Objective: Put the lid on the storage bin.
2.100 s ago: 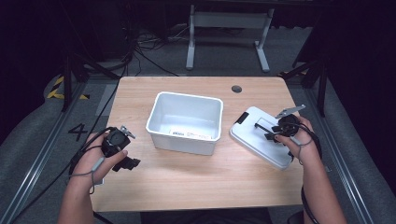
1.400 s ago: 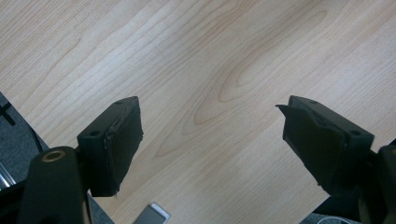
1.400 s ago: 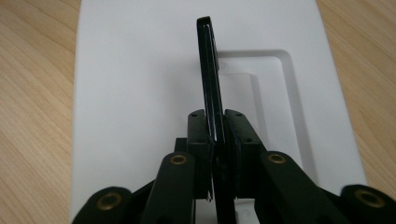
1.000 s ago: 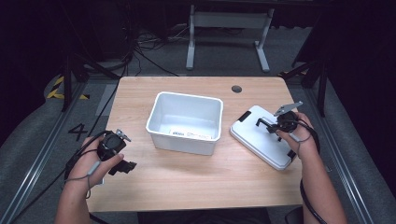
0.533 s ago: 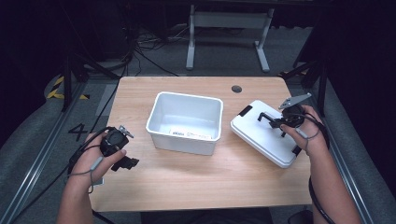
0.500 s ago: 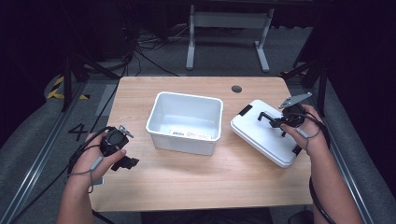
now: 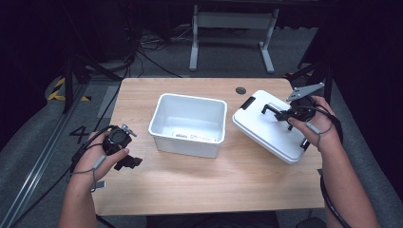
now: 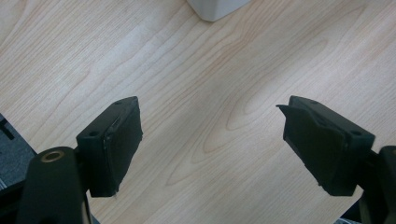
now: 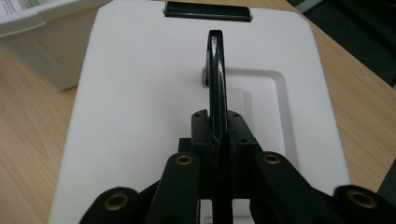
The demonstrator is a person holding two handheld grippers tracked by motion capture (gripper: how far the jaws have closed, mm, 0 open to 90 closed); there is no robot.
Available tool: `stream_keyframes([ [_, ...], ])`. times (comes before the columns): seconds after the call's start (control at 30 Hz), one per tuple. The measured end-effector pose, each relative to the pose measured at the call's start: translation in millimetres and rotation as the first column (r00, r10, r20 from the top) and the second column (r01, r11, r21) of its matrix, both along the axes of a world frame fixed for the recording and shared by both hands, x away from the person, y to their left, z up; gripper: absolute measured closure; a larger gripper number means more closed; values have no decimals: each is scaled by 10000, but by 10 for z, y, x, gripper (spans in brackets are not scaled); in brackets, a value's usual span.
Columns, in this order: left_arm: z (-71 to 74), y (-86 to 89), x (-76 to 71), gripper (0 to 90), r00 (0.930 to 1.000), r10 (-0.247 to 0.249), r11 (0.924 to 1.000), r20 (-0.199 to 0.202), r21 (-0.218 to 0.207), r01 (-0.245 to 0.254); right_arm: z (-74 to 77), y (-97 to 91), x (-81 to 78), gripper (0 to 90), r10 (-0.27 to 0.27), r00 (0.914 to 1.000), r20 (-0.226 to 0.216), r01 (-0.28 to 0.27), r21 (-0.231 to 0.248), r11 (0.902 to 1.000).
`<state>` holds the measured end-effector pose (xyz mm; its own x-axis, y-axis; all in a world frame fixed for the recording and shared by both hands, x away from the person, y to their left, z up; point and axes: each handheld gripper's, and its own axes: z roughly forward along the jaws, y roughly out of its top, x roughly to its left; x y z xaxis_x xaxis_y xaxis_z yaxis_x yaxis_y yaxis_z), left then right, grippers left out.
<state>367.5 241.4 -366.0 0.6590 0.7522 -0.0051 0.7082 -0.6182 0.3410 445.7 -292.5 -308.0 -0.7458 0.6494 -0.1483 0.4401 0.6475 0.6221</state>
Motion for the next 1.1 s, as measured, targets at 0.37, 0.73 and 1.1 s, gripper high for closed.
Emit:
stream_keyframes([
  [0.37,0,17,-4,201,10000,76,9999,-21,-89,-76,317,223,-15,844,608,9976,322,-608,-3,9981],
  [0.73,3,46,-22,201,9999,120,9998,-11,-130,-120,540,639,49,845,1670,9838,652,-1675,27,9859],
  [1.1,12,100,-73,201,9996,264,9995,67,-167,-263,641,1150,130,845,2837,9550,864,-2851,39,9585],
])
